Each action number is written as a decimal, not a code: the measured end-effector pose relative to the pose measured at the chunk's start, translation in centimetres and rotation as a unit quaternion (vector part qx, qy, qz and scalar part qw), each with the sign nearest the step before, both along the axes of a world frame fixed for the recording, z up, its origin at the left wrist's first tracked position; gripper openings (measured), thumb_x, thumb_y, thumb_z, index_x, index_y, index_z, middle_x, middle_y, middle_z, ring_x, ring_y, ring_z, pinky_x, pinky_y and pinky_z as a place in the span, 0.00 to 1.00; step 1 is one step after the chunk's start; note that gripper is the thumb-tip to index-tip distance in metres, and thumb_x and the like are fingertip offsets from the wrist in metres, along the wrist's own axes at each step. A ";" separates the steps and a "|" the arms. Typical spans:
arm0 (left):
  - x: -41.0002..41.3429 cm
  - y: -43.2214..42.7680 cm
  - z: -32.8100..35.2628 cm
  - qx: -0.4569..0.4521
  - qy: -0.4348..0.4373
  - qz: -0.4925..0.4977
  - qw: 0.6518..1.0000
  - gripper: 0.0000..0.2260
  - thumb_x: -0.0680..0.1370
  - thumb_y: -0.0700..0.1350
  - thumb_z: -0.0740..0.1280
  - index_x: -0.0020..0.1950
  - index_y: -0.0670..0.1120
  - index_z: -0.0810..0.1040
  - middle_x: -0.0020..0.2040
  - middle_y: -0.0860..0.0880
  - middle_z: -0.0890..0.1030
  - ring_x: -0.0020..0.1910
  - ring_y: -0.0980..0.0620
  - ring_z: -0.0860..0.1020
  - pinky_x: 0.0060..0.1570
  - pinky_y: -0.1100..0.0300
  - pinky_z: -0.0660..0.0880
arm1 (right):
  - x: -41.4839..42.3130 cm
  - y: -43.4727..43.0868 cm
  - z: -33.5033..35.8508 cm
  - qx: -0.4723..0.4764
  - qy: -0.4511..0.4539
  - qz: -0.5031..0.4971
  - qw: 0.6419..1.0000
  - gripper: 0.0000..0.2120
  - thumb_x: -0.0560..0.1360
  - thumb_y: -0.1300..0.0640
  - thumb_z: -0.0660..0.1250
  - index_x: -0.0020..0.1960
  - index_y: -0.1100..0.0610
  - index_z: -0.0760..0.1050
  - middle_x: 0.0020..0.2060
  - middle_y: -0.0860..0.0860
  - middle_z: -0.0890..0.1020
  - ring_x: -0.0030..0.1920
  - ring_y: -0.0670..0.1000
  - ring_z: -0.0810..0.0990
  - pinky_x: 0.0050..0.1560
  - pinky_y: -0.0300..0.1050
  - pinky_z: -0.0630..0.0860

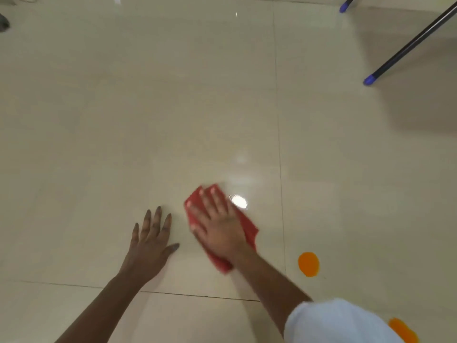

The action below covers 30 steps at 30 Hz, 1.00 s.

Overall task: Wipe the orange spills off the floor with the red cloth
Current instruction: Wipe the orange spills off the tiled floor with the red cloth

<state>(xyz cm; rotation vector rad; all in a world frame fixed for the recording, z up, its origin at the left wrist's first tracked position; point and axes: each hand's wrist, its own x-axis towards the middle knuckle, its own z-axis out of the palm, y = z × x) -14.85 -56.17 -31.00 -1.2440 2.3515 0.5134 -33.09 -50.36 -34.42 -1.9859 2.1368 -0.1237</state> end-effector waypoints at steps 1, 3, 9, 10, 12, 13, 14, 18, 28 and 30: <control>0.0 0.6 0.3 0.005 0.007 -0.002 1.000 0.56 0.54 0.74 0.20 0.76 0.47 0.39 0.76 0.45 0.33 0.71 0.48 0.29 0.74 0.45 0.39 | 1.2 3.3 -0.3 -0.019 0.001 0.033 0.999 0.26 0.79 0.40 0.49 0.75 0.44 0.51 0.76 0.54 0.54 0.76 0.59 0.50 0.73 0.60 0.49; 0.3 1.6 0.3 0.013 0.012 -0.004 1.000 0.54 0.55 0.75 0.21 0.75 0.48 0.38 0.74 0.47 0.31 0.69 0.49 0.27 0.73 0.47 0.38 | 1.2 9.0 -0.4 -0.017 -0.002 0.030 0.999 0.26 0.78 0.39 0.50 0.75 0.42 0.53 0.76 0.52 0.56 0.76 0.57 0.51 0.72 0.60 0.52; -4.1 3.0 -0.6 0.023 0.044 -0.087 0.995 0.52 0.57 0.75 0.22 0.73 0.46 0.35 0.71 0.45 0.29 0.70 0.47 0.29 0.73 0.48 0.40 | -7.1 6.0 0.6 -0.002 0.039 -0.189 0.981 0.27 0.79 0.41 0.50 0.76 0.46 0.51 0.76 0.55 0.51 0.76 0.60 0.48 0.73 0.61 0.47; -4.9 3.2 -0.9 0.017 0.042 -0.099 0.994 0.51 0.57 0.75 0.22 0.72 0.46 0.32 0.70 0.46 0.28 0.70 0.48 0.29 0.73 0.47 0.40 | -6.4 5.7 0.6 0.011 0.038 -0.188 0.981 0.27 0.79 0.42 0.50 0.76 0.46 0.50 0.76 0.55 0.50 0.76 0.61 0.47 0.72 0.62 0.45; -5.1 2.9 -1.3 0.019 0.044 -0.111 0.993 0.44 0.64 0.74 0.29 0.71 0.47 0.32 0.71 0.48 0.28 0.72 0.48 0.29 0.74 0.44 0.41 | -2.5 7.4 -0.1 -0.001 0.027 -0.130 0.991 0.27 0.78 0.42 0.51 0.76 0.46 0.52 0.76 0.55 0.54 0.75 0.61 0.50 0.72 0.64 0.52; -5.3 2.9 -1.4 0.029 0.052 -0.112 0.992 0.42 0.68 0.73 0.36 0.72 0.47 0.33 0.72 0.48 0.29 0.72 0.49 0.30 0.75 0.43 0.42 | -0.7 10.2 -0.4 -0.001 0.020 -0.104 0.994 0.28 0.78 0.42 0.52 0.76 0.46 0.53 0.76 0.55 0.55 0.75 0.61 0.51 0.71 0.64 0.55; -5.2 2.9 -1.6 0.037 0.064 -0.110 0.991 0.43 0.70 0.74 0.42 0.73 0.47 0.35 0.73 0.49 0.30 0.73 0.50 0.30 0.75 0.43 0.42 | 0.7 13.2 -0.7 -0.006 0.015 -0.090 0.996 0.29 0.77 0.41 0.53 0.76 0.45 0.53 0.76 0.54 0.56 0.76 0.60 0.51 0.71 0.64 0.56; -6.3 4.1 -1.8 0.033 0.092 -0.152 0.983 0.47 0.63 0.77 0.32 0.74 0.49 0.39 0.75 0.52 0.34 0.74 0.51 0.33 0.72 0.51 0.38 | -4.8 20.3 -0.2 -0.016 0.025 -0.173 0.984 0.28 0.76 0.40 0.54 0.74 0.44 0.58 0.75 0.53 0.58 0.75 0.58 0.55 0.68 0.61 0.57; -11.8 5.6 -1.7 0.020 0.076 -0.244 0.967 0.46 0.67 0.75 0.49 0.72 0.50 0.31 0.71 0.51 0.26 0.73 0.50 0.29 0.71 0.53 0.33 | -7.7 15.6 -0.2 0.023 0.022 -0.207 0.978 0.27 0.80 0.42 0.45 0.77 0.46 0.44 0.77 0.55 0.48 0.76 0.61 0.45 0.72 0.64 0.51; -12.4 5.5 -1.7 0.021 0.075 -0.257 0.963 0.46 0.66 0.75 0.48 0.70 0.51 0.29 0.71 0.51 0.25 0.72 0.49 0.28 0.71 0.53 0.33 | -6.9 20.7 -0.2 0.012 0.013 -0.204 0.979 0.27 0.79 0.40 0.47 0.77 0.45 0.47 0.77 0.53 0.52 0.76 0.59 0.49 0.71 0.63 0.56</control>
